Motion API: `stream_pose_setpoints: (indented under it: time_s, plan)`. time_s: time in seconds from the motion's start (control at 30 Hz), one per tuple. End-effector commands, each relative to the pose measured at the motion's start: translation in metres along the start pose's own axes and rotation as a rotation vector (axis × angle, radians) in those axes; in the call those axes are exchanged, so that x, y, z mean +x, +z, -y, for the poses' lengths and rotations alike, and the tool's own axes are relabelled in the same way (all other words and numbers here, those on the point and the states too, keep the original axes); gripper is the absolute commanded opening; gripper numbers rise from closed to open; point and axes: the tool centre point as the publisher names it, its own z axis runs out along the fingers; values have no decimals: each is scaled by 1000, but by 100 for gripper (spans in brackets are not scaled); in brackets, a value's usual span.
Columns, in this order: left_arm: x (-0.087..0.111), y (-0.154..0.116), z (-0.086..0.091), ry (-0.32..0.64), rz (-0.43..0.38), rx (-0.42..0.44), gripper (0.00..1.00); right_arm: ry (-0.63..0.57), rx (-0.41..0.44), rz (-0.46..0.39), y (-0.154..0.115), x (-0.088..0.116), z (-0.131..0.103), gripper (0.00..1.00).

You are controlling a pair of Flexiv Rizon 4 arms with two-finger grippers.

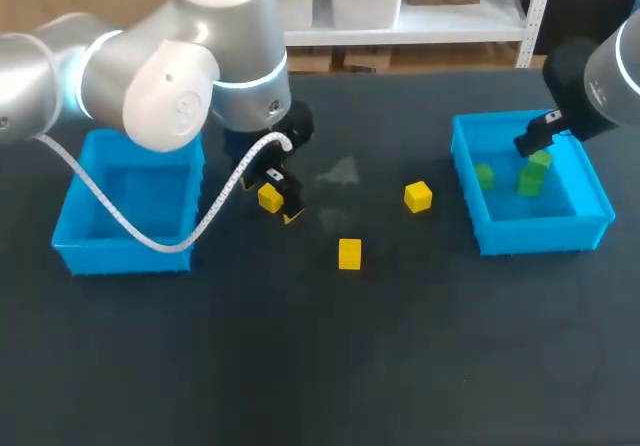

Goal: Put the green cubes in the right bin and the yellow cubes in the left bin.

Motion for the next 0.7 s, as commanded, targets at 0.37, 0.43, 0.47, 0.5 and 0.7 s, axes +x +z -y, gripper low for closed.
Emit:
stream_pose_setpoints:
  time_s: [0.37,0.43,0.47,0.5,0.7]
  plan:
    - [-7,12,-6,-42,38,-86,0,1,3,4,0,1,0,100]
    - [-7,11,-7,-52,40,-87,0,1,3,4,0,1,0,100]
    - [-7,11,-8,-55,42,-86,0,1,3,4,0,1,0,100]
    - [-7,10,-8,-57,43,-85,0,1,3,4,0,1,0,100]
    - [-2,0,-9,-53,14,-56,0,1,3,4,0,1,0,100]
